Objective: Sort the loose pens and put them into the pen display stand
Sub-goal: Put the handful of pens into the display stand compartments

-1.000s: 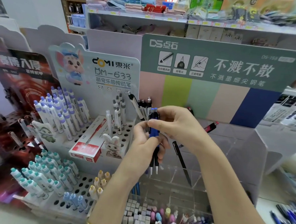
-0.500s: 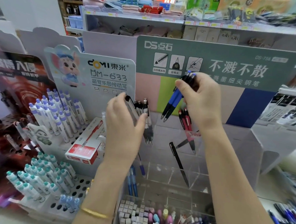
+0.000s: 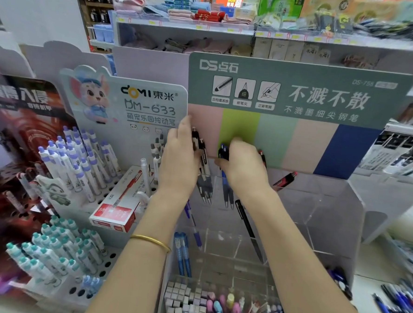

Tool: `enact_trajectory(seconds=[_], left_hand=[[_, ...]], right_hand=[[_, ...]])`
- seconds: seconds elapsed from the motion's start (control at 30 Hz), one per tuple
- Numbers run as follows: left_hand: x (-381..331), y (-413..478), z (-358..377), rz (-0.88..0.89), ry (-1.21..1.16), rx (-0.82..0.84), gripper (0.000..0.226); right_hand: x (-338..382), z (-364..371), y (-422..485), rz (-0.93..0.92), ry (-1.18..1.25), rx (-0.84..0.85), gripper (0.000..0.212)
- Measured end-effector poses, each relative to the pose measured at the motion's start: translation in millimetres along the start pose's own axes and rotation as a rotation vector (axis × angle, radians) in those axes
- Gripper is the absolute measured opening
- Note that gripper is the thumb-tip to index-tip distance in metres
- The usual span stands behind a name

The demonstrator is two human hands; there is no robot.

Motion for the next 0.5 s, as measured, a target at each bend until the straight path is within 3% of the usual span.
enact_trajectory(seconds=[0.13,0.27,0.5], left_hand=[[0.2,-0.9,0.7,0.049,0.066,0.107,0.043],[-1.5,-3.3,1.2,0.104,0.128,0.155,0.031],[-9.4,-17.2,-7.4,0.165,0.219,0.062,0.045]], right_hand=[[-1.0,-18.9,-12.9,-0.019,0.147,-0.116,0.017],[-12.9,-34.0,-32.5,-0.04,0.266,-0.226,0.023],[-58.3,-43.6,-66.0,0.071,0.422,-0.235,0.016]])
Point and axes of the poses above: each hand's wrist, its own y-axis towards the middle knuckle, its own z-axis out of the palm, x = y × z, the point moved 5 cm from there along y, towards the middle knuckle, and after that the axes turned 11 degrees about -y, right-handed, at the moved point
